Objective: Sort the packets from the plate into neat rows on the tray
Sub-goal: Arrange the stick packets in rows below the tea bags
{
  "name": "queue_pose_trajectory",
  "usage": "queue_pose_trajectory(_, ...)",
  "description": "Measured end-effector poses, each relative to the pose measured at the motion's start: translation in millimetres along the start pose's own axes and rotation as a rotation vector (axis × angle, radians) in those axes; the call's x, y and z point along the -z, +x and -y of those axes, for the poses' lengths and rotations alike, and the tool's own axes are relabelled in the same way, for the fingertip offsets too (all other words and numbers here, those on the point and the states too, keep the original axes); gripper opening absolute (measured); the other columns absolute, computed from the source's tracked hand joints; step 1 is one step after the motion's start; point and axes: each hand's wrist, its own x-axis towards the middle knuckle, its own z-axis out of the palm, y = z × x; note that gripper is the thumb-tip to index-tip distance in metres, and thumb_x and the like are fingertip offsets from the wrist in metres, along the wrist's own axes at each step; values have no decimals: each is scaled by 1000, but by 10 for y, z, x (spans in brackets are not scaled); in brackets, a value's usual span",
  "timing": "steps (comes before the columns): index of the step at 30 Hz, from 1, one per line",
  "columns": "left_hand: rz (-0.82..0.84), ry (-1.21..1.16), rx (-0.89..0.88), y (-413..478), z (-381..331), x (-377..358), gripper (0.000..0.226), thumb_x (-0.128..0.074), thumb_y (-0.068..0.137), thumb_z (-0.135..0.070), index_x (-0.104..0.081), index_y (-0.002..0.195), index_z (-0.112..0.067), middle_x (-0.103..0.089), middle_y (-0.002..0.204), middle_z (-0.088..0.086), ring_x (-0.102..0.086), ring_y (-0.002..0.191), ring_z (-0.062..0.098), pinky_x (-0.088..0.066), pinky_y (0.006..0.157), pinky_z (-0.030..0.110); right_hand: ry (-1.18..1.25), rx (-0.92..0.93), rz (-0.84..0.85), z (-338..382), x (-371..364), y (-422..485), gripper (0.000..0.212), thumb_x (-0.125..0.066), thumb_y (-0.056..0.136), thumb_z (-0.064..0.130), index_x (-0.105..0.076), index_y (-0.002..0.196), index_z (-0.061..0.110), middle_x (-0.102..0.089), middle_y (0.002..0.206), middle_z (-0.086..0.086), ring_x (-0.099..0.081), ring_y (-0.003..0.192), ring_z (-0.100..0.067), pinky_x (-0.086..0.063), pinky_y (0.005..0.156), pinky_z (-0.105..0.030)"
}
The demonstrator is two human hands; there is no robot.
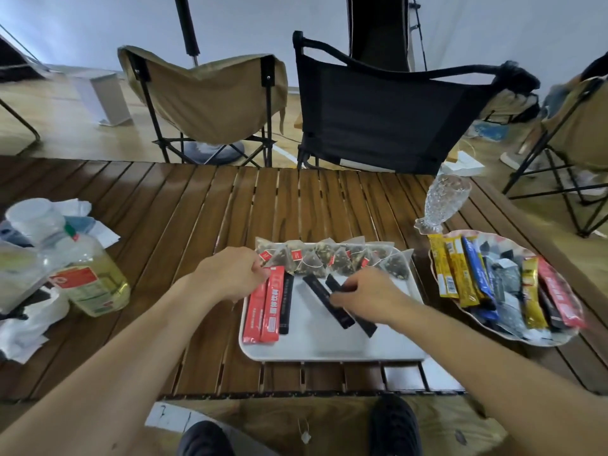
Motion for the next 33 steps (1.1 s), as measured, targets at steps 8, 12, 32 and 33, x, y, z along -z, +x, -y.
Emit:
queue_pose_trajectory(8, 60, -26, -18, 32, 203, -71, 38, -57, 100, -59, -66, 98, -22, -75, 85, -8, -75, 70, 13, -63, 74, 30, 24, -16, -16, 180, -462, 174, 34, -73, 89, 36, -76, 74, 6, -72, 66, -6, -66, 54, -18, -53, 51, -29)
queue_pose_trajectory(12, 82, -39, -12, 34, 241, -88, 39, -61, 98, -58, -67, 99, -20, -76, 87, -7, -77, 72, 14, -65, 78, 32, -46, 47, 39, 249, -521, 193, 31, -74, 91, 39, -71, 69, 17, -67, 60, 4, -59, 47, -8, -45, 45, -22)
queue_pose_trajectory(32, 145, 2, -87, -11, 105, -131, 38, -69, 91, -63, -45, 83, -34, -74, 116, -8, -75, 96, 12, -63, 88, 33, 35, 73, 5, 241, -338, 151, 17, -74, 94, 25, -61, 85, 20, -75, 80, -7, -69, 64, -18, -58, 59, -28)
queue_pose_trajectory(33, 152, -5, -86, -13, 106, -126, 38, -70, 90, -63, -45, 83, -35, -74, 117, -8, -75, 97, 13, -63, 87, 32, 9, 93, 20, 249, -335, 145, 17, -76, 92, 27, -63, 86, 19, -75, 84, -6, -71, 72, -20, -61, 67, -32)
